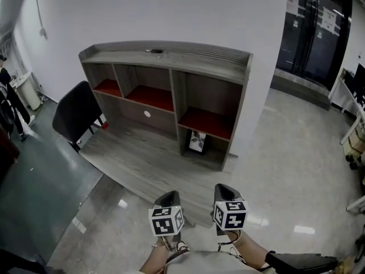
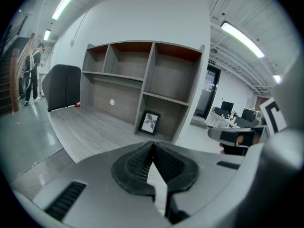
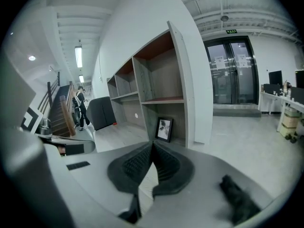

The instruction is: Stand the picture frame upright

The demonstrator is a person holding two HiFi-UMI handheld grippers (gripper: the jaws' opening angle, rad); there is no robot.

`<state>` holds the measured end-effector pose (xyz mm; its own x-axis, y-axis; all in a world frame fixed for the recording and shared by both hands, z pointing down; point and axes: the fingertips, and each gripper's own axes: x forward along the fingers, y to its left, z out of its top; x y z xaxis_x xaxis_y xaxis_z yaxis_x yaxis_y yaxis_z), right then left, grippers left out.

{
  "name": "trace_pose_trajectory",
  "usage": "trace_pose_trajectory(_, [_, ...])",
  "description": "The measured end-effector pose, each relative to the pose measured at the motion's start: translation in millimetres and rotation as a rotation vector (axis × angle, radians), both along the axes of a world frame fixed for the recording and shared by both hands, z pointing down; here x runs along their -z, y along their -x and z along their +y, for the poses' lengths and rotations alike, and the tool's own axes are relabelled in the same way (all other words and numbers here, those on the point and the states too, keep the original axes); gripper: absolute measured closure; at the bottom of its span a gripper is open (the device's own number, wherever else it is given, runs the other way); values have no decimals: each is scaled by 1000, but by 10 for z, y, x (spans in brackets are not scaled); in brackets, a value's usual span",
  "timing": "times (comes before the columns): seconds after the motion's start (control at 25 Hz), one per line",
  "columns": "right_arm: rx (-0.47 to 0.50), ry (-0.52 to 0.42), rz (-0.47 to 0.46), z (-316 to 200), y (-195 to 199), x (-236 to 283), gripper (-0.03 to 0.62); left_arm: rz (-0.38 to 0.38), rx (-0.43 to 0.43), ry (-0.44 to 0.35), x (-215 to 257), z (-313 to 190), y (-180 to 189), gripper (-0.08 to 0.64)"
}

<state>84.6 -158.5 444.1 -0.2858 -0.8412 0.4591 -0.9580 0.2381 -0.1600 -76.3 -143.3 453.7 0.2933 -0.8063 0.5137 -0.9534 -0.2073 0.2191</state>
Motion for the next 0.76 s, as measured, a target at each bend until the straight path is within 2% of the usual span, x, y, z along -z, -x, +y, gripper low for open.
trace_pose_trajectory(0.76, [-7, -7, 31, 86, 67, 25, 561, 6, 10, 2, 5, 87, 107, 546])
